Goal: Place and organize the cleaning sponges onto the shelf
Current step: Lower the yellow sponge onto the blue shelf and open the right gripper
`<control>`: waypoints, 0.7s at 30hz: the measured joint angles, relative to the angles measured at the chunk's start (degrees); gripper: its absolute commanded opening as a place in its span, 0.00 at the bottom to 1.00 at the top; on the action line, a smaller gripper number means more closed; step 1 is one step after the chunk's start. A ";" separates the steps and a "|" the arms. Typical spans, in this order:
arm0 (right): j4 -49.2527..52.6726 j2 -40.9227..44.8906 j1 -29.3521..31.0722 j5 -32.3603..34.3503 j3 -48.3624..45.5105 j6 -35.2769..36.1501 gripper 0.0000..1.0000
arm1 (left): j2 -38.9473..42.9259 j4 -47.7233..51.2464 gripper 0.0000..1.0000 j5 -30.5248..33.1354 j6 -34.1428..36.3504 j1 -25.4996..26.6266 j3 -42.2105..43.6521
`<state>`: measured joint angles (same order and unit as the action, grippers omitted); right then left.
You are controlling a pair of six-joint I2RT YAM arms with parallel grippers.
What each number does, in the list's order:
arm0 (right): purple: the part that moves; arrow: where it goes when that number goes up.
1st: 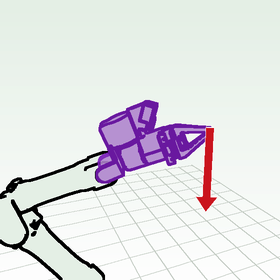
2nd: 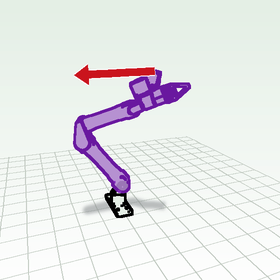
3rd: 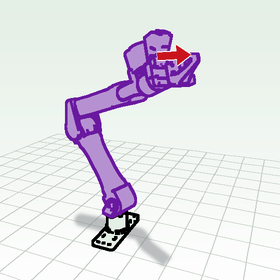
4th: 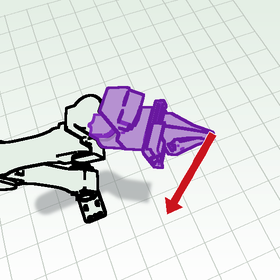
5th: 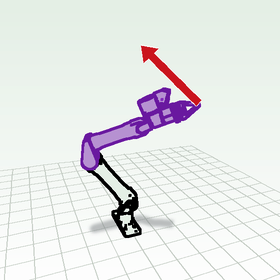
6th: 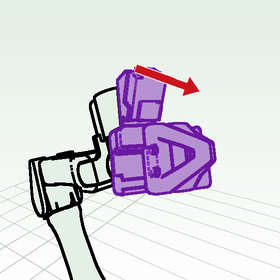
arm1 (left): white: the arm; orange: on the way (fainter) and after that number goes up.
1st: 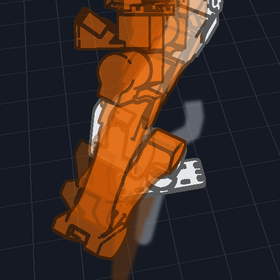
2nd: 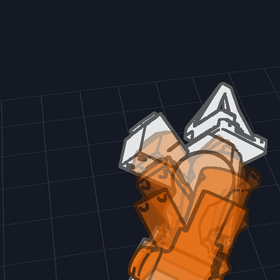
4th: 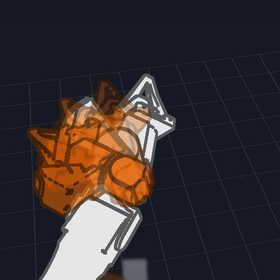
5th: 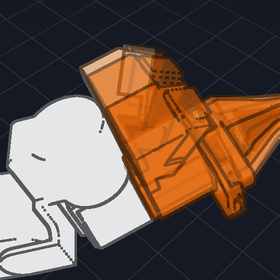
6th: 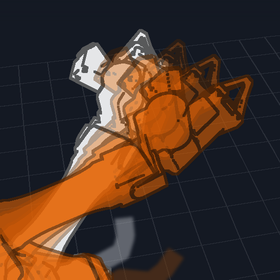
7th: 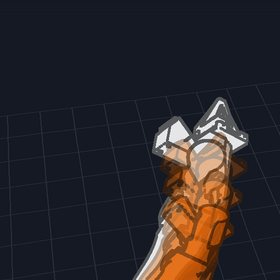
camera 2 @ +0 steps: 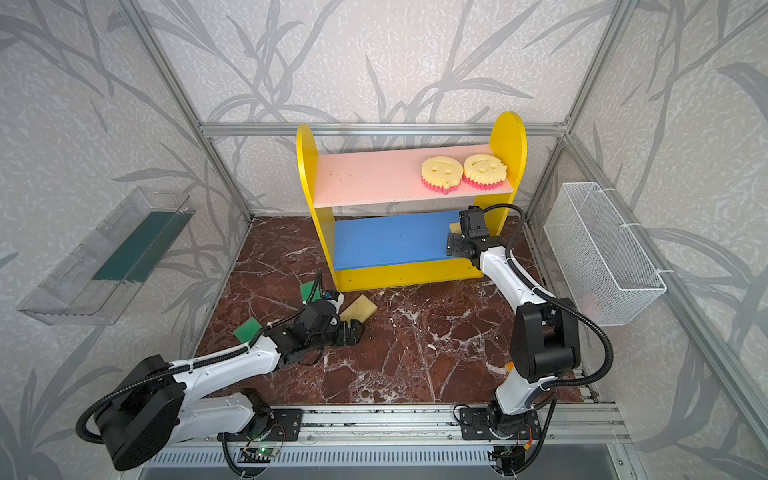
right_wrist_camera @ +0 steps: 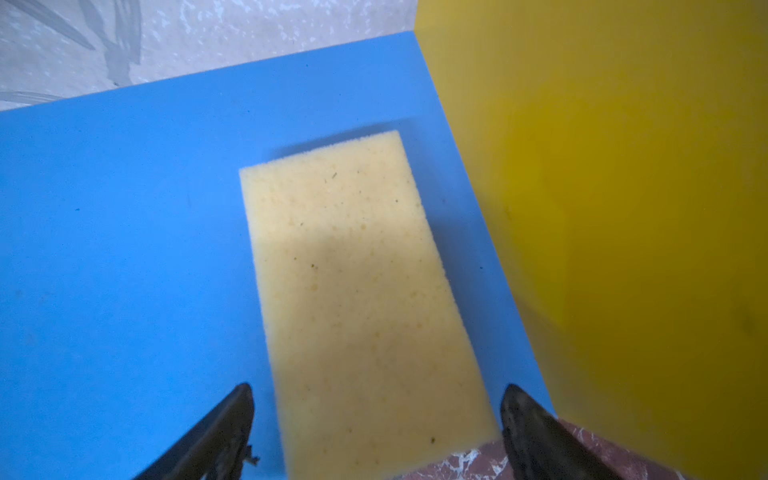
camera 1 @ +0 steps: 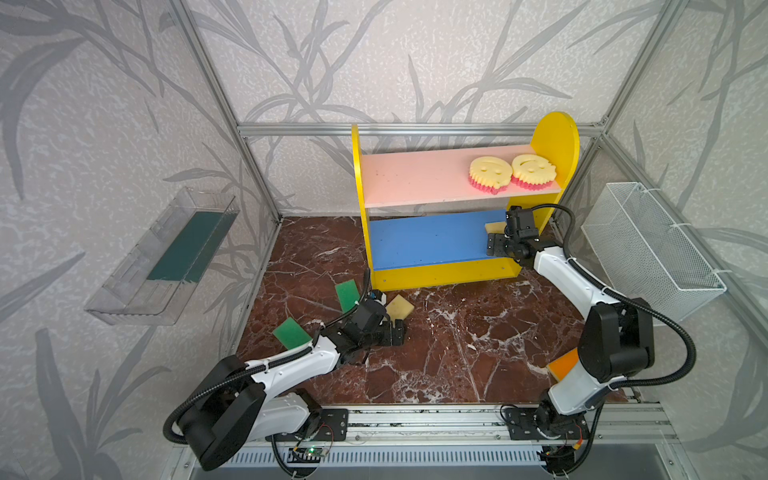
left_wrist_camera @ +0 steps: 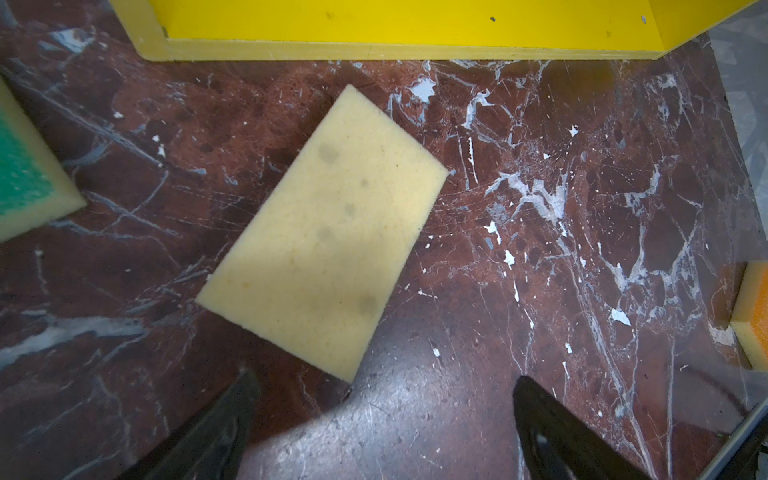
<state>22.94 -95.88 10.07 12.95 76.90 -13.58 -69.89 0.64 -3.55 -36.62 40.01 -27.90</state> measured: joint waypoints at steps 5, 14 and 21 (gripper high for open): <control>0.00 0.20 0.00 -1.14 -0.04 0.44 0.98 | 0.02 0.15 0.99 -0.13 0.17 -1.92 0.00; -1.79 8.83 0.00 -4.81 -6.69 -0.17 0.99 | -2.12 -0.28 0.98 0.92 0.92 -3.58 -0.20; -2.56 16.61 0.00 -8.39 -11.39 -1.66 0.99 | -2.95 0.63 0.96 5.25 3.28 -4.76 -2.64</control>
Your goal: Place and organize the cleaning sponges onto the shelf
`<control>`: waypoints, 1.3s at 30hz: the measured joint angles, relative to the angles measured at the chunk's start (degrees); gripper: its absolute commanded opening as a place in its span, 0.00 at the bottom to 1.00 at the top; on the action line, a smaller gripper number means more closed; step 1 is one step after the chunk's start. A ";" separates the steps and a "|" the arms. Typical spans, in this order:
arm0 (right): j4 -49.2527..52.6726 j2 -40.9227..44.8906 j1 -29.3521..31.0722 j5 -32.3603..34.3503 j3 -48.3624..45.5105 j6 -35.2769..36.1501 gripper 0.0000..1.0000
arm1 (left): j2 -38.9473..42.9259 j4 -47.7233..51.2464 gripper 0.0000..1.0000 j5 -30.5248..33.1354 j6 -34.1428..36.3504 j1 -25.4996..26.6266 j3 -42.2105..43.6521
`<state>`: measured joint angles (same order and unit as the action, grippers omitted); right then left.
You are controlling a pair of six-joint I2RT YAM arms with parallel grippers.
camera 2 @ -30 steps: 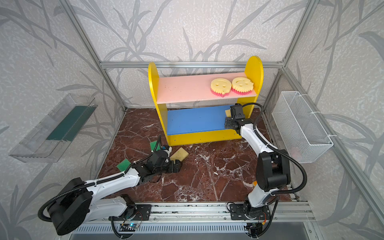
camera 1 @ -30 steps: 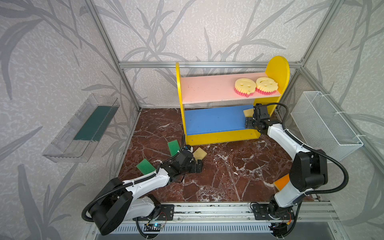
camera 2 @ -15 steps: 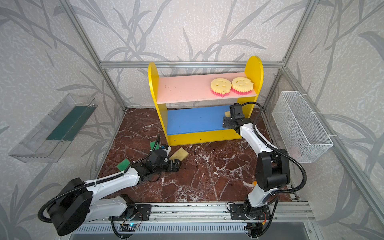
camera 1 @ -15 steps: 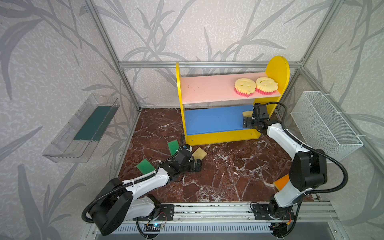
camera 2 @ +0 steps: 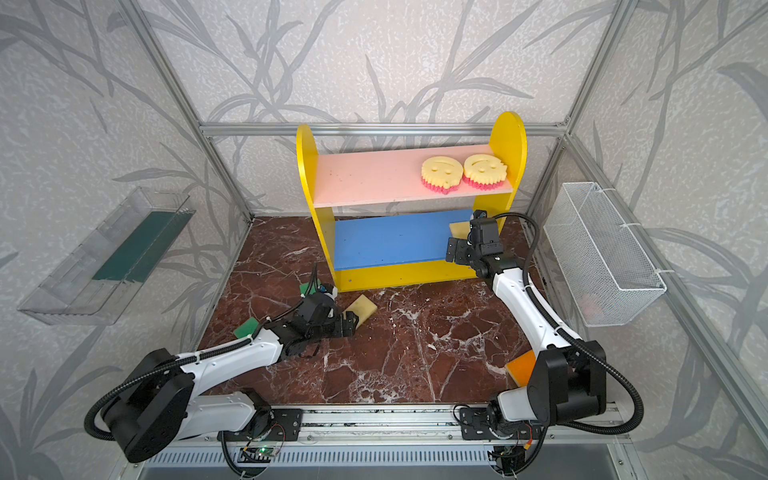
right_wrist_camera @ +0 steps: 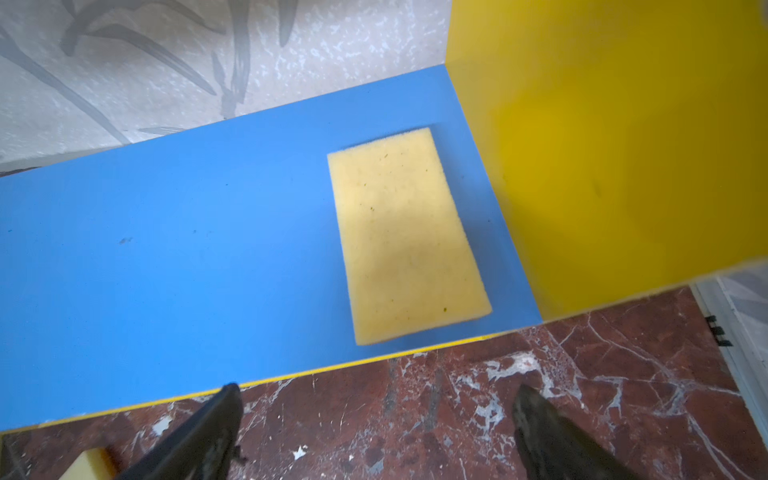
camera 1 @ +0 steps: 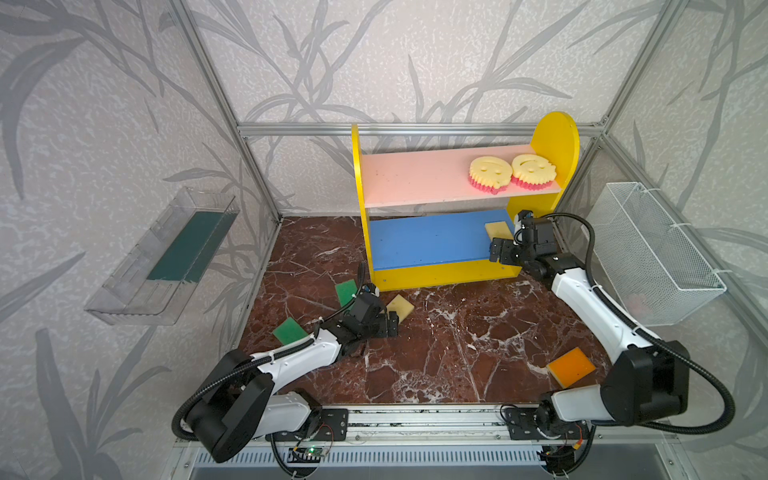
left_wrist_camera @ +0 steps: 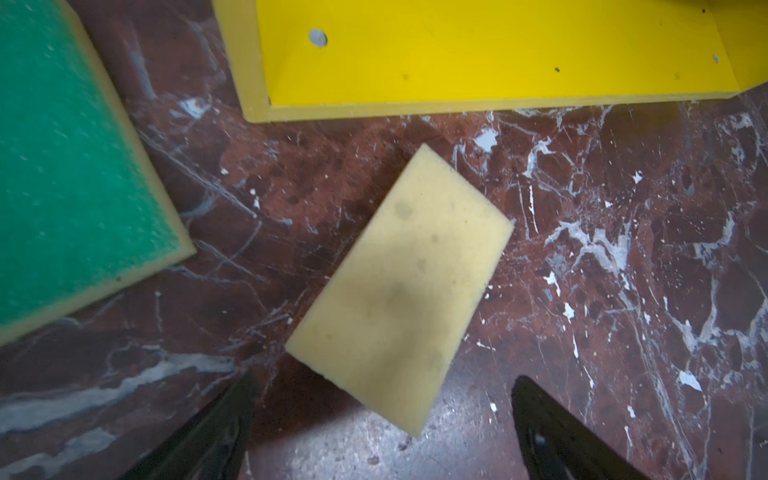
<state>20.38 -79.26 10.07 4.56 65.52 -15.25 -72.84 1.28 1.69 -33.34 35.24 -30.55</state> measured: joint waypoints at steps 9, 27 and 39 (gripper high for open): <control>-0.70 8.59 1.84 -3.06 -9.40 -1.75 0.99 | -4.33 -1.22 0.93 2.84 2.29 -2.89 -1.25; 0.04 23.58 3.72 -7.56 -18.38 -3.85 0.99 | -14.56 -5.14 0.87 0.13 1.88 -0.04 -5.18; 0.94 26.29 3.87 -8.96 -21.77 -4.44 0.99 | -17.59 -11.58 0.86 0.20 -6.01 10.78 -6.05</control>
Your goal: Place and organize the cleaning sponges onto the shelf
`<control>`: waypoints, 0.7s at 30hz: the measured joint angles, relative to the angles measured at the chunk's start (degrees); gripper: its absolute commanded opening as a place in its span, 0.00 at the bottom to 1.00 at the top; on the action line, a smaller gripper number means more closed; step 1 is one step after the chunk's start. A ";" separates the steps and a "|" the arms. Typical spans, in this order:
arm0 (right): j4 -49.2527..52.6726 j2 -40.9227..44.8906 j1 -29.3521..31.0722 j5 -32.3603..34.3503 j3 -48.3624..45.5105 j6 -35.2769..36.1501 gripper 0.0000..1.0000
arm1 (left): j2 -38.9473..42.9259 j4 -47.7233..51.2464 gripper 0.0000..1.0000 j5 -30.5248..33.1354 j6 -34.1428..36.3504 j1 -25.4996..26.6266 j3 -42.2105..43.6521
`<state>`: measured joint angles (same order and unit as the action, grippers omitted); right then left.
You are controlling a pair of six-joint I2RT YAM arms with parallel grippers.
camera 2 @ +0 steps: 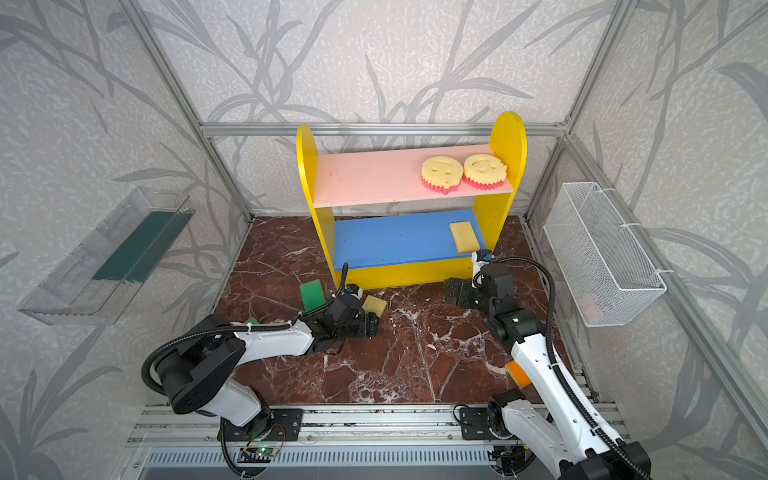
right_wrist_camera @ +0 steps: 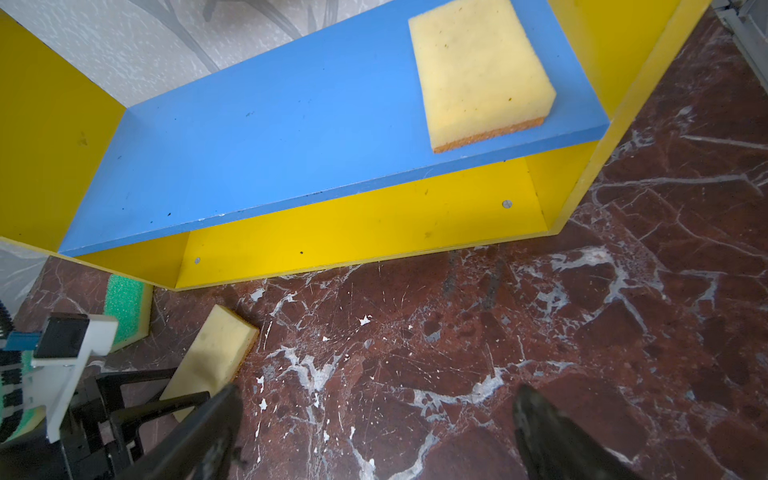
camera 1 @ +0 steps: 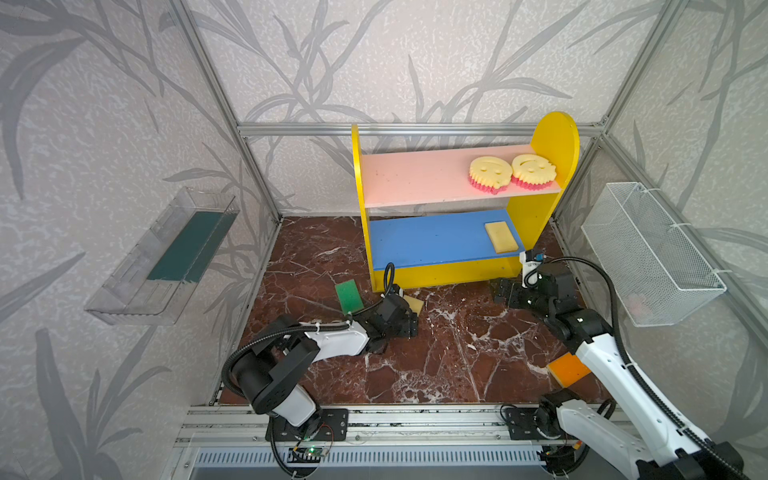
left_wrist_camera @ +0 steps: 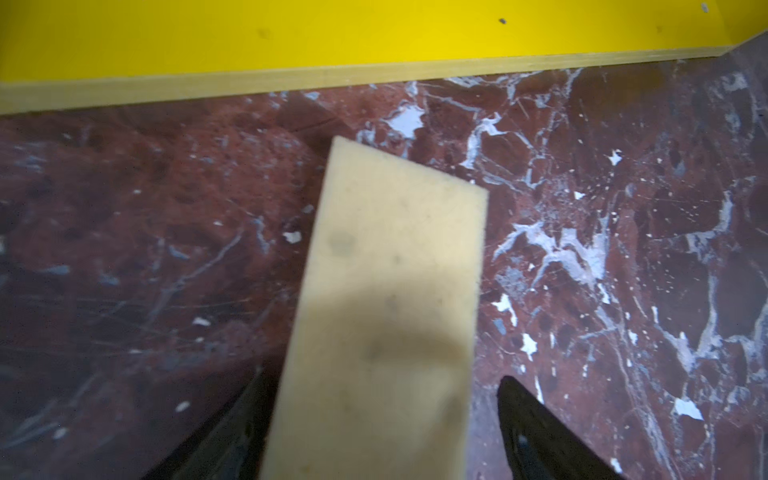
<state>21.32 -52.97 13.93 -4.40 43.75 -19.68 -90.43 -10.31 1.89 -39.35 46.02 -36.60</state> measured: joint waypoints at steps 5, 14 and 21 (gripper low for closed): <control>0.31 0.94 0.04 -0.70 -0.50 -0.20 0.99 | -3.34 -1.55 0.86 0.11 -3.10 4.24 -3.15; 2.54 3.85 0.07 -1.73 -0.85 -0.20 0.99 | -12.57 -3.74 0.87 -0.66 -6.54 10.21 -12.96; 4.02 4.07 0.50 -3.96 -0.98 0.28 1.00 | -12.00 -3.43 0.95 -0.68 -6.78 10.78 -13.11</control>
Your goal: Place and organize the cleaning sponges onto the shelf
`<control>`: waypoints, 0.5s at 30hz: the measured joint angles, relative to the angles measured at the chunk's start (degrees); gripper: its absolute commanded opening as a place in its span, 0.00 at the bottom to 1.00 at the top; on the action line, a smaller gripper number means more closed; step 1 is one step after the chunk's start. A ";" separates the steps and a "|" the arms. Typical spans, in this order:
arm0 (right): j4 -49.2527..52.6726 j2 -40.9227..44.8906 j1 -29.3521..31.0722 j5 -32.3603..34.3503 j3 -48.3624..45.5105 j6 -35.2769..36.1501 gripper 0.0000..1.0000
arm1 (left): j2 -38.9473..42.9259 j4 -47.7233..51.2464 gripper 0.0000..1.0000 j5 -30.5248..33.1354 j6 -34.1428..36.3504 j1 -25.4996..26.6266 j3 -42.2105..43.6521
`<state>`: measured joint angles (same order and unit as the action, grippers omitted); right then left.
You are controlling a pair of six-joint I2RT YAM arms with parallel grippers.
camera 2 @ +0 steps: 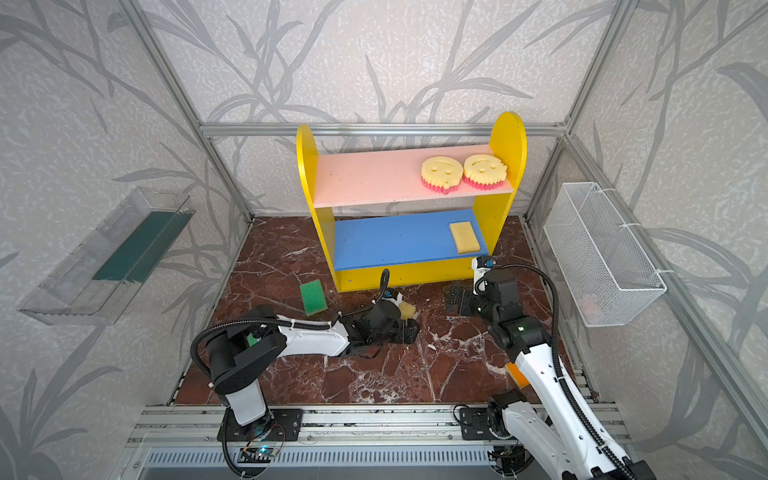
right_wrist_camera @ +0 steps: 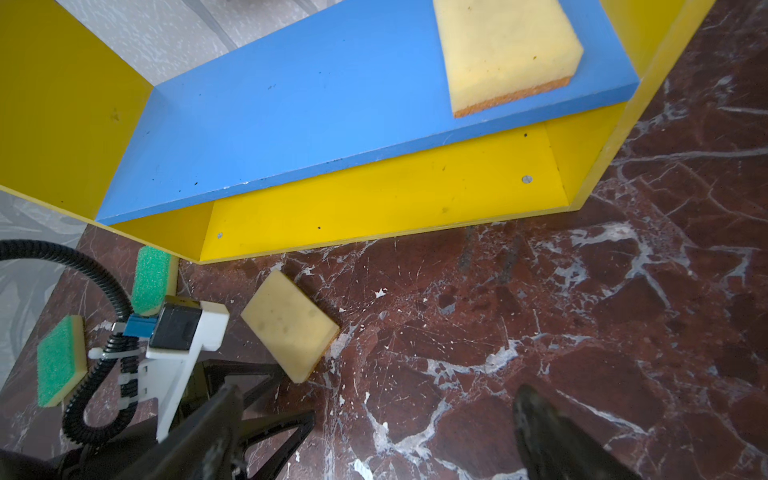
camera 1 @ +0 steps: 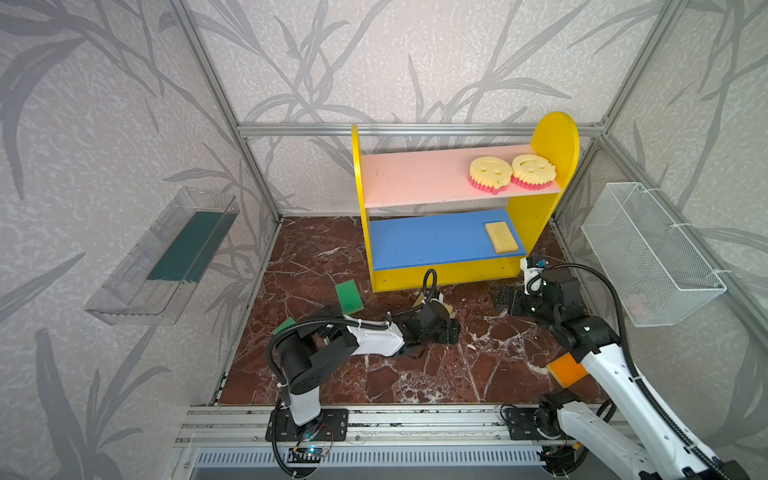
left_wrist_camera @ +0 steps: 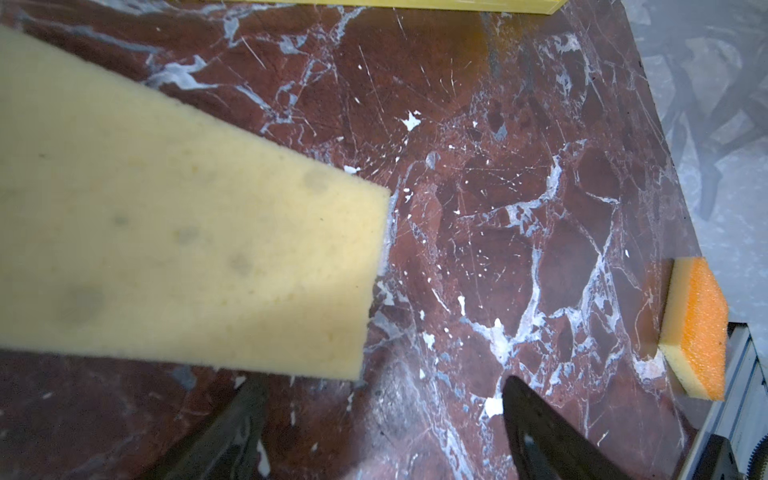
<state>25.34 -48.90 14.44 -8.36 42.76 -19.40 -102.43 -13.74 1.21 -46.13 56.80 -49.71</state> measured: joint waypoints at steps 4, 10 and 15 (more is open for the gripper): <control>-0.26 -0.74 5.40 0.48 -1.01 1.07 1.00 | 6.16 1.44 0.97 1.05 0.13 -0.02 3.98; -2.29 -7.93 13.16 1.25 -1.73 1.49 1.00 | 19.80 4.61 0.97 4.81 0.63 0.00 11.65; -4.52 -16.81 16.26 -0.72 -1.86 1.70 0.99 | 32.06 8.02 0.97 10.14 1.64 -0.33 18.67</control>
<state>20.82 -65.71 30.70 -9.08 40.91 -17.69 -70.37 -5.72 11.35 -44.49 56.47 -31.05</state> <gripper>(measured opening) 0.992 0.973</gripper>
